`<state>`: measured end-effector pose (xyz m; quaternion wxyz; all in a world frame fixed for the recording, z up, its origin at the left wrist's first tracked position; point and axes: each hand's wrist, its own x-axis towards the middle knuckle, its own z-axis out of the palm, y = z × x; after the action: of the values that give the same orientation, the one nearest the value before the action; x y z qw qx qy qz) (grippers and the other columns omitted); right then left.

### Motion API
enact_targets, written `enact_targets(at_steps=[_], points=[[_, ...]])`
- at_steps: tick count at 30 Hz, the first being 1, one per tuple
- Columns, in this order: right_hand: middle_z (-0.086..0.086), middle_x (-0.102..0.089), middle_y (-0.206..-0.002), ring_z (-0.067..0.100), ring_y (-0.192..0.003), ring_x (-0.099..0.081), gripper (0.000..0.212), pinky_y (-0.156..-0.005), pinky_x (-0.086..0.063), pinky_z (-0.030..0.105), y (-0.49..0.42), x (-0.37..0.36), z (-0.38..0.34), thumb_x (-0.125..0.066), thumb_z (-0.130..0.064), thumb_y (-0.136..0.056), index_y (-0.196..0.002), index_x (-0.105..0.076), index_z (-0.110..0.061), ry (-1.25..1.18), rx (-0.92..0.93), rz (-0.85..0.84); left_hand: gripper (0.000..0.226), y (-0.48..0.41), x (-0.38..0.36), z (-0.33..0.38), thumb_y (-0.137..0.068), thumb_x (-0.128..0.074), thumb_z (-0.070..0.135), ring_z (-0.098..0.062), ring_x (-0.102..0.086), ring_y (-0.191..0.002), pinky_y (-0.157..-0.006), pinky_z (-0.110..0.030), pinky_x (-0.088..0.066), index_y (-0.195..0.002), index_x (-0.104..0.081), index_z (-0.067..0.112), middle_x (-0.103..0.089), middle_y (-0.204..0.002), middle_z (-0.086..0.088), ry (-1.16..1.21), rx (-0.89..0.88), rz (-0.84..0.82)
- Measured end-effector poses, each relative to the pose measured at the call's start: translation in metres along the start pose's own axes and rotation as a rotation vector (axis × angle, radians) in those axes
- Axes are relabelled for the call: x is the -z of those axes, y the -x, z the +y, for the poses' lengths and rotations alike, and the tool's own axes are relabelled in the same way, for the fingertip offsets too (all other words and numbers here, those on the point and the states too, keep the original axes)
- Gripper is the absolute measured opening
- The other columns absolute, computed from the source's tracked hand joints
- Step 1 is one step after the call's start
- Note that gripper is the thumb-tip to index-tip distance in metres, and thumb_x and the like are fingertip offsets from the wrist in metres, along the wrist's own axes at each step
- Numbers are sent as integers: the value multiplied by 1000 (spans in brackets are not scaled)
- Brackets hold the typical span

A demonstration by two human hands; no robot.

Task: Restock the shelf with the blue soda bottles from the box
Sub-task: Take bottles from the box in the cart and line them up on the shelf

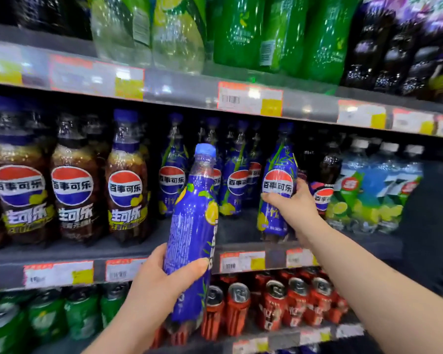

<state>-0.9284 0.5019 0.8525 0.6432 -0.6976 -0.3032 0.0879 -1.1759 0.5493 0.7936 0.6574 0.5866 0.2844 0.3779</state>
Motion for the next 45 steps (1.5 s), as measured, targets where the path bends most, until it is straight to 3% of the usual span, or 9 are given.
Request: enact_targets(at_steps=[5, 10, 15, 19, 22, 26, 38, 42, 45], points=[[-5, -59, -84, 2, -70, -56, 56, -58, -50, 11, -42, -11, 8, -77, -1, -68, -111, -45, -15, -19, 134, -71, 70, -3, -20, 1, -31, -74, 45, -19, -71, -73, -66, -38, -55, -96, -62, 21, -76, -83, 0, 15, -18, 102], [6, -60, -101, 21, -91, -61, 69, -87, -50, 40, -65, -19, 31, -76, 5, -67, -122, -39, -13, -76, 84, -157, 69, -7, -25, 2, -26, -74, 43, -23, -72, -76, -72, -41, -55, -92, -63, 23, -76, -81, 0, 18, 8, 195], [-2, -60, -99, 21, -98, -59, 82, -92, -48, 42, -75, -21, 42, -75, 4, -69, -136, -30, -14, -79, 67, -243, 69, -15, -25, 4, -27, -74, 42, -23, -72, -74, -73, -43, -55, -91, -63, 21, -76, -81, -1, 11, -4, 226], [8, -57, -123, 23, -112, -56, 100, -100, -45, 43, -76, -20, 44, -87, -14, -53, -136, -31, -17, 72, 96, -193, 69, -20, -22, 6, -27, -74, 41, -23, -72, -73, -72, -42, -55, -92, -63, 21, -76, -81, -2, 0, -2, 208], [11, -57, -125, 17, -105, -54, 89, -94, -43, 31, -71, -17, 47, -85, -7, -59, -133, -35, -8, 141, 86, -187, 71, -25, -17, 6, -28, -76, 42, -24, -72, -78, -75, -44, -55, -95, -62, 22, -76, -86, -3, -12, 1, 193], [14, -58, -125, 25, -109, -57, 77, -96, -46, 39, -73, -17, 50, -82, -8, -64, -128, -41, -7, 177, 81, -184, 71, -30, -11, 5, -28, -75, 45, -25, -71, -81, -73, -44, -55, -95, -62, 23, -75, -88, -5, -35, -1, 190], [13, -54, -131, 20, -106, -53, 82, -91, -44, 33, -74, -20, 49, -80, -7, -67, -136, -35, -11, 138, 38, -216, 71, -35, 1, 16, -34, -74, 44, -19, -72, -78, -59, -32, -55, -100, -61, 23, -75, -90, -3, -24, -62, 161], [14, -52, -133, 18, -104, -49, 83, -87, -40, 30, -69, -18, 44, -79, -5, -68, -137, -33, -9, 123, 68, -186, 62, -51, -1, 28, -38, -75, 45, -12, -71, -79, -64, -30, -55, -96, -60, 29, -75, -90, 5, -64, -142, 184], [16, -46, -137, 21, -115, -47, 85, -93, -40, 32, -66, -11, 44, -78, -5, -70, -140, -29, -8, 161, 114, -139, 53, -69, -4, 32, -52, -84, 30, -15, -70, -79, -62, -28, -54, -99, -58, 28, -73, -89, 3, -88, -176, 215]])
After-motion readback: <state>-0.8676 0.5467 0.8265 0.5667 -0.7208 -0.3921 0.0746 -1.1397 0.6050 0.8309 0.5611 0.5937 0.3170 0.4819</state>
